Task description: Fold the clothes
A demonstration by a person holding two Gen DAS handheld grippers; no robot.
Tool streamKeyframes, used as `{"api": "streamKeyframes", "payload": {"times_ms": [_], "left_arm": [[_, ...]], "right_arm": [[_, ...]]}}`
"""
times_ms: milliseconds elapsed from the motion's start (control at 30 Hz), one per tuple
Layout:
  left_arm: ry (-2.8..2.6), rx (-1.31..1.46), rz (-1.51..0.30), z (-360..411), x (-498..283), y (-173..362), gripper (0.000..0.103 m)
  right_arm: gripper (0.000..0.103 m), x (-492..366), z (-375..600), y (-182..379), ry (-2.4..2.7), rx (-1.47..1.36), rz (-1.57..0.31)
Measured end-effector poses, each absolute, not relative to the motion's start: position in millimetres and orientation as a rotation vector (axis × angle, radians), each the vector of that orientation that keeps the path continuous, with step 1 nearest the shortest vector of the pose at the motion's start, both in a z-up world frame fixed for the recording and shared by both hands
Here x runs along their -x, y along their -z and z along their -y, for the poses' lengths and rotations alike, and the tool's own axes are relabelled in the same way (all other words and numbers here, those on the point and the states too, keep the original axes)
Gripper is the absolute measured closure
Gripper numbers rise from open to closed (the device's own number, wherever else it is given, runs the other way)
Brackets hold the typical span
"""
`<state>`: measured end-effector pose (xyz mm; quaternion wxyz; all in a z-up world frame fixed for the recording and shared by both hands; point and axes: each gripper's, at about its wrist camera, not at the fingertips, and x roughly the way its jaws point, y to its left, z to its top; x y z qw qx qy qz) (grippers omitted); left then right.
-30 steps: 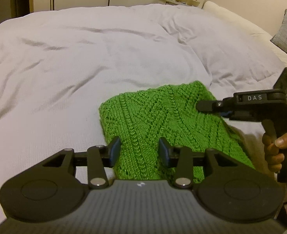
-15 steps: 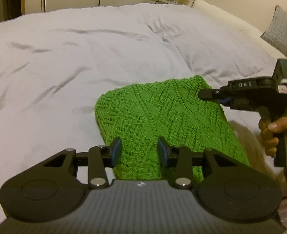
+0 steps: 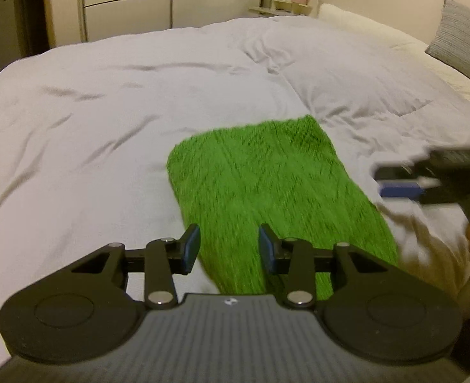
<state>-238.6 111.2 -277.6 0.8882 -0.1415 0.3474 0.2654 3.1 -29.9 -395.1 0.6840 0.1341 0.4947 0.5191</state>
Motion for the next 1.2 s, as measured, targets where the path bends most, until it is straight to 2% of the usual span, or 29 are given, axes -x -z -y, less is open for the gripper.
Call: {"api": "streamKeyframes", "payload": {"times_ms": [200,267,300,400,467,500,633,767,867,900,933,1067,1100,1133,1200], "left_arm": [[-0.567,0.362,-0.694,-98.0,252.6,276.1,0.069],[-0.569,0.357,-0.697,-94.4,252.7,275.5,0.069],[-0.569,0.350,-0.699,-92.4,252.5,275.5,0.069],[-0.556,0.346,-0.702,-83.5,252.5,277.5,0.069],[-0.545,0.334,-0.722,-76.5,248.5,283.5,0.069],[-0.544,0.328,-0.738,-73.1,245.4,288.0,0.069],[-0.573,0.304,-0.764,-66.0,241.0,301.3,0.069],[-0.562,0.279,-0.749,-64.7,249.6,287.5,0.069],[-0.574,0.267,-0.714,-66.6,256.6,276.7,0.069],[-0.578,0.272,-0.705,-67.8,258.6,274.4,0.069],[-0.575,0.286,-0.698,-69.5,259.5,273.8,0.069],[-0.570,0.311,-0.703,-71.8,258.4,276.6,0.069],[-0.567,0.311,-0.705,-71.7,258.0,277.1,0.069],[-0.562,0.316,-0.705,-72.1,257.8,277.1,0.069],[-0.553,0.324,-0.703,-72.5,257.0,276.5,0.069]], "right_arm": [[0.046,38.2,64.7,410.6,-1.216,-0.313,-1.252],[0.061,44.3,59.1,414.5,-1.248,-0.305,-1.269],[0.079,47.5,54.8,413.6,-1.258,-0.283,-1.261],[0.088,52.1,53.2,395.0,-1.258,-0.188,-1.156],[0.091,54.1,54.4,379.5,-1.250,-0.120,-1.070],[0.097,54.8,55.5,374.5,-1.246,-0.102,-1.044],[0.094,54.4,64.0,376.5,-1.229,-0.155,-1.066],[0.092,54.0,72.5,378.5,-1.211,-0.208,-1.088],[0.070,53.7,78.9,379.9,-1.198,-0.248,-1.104],[0.058,53.6,81.0,380.4,-1.193,-0.262,-1.110],[0.055,53.3,82.1,382.4,-1.187,-0.277,-1.125],[0.056,52.3,79.6,408.7,-1.169,-0.354,-1.267],[0.064,53.6,77.8,415.2,-1.185,-0.378,-1.298],[0.079,55.0,76.0,420.3,-1.201,-0.394,-1.318],[0.091,58.2,72.6,422.7,-1.224,-0.381,-1.309]]}}
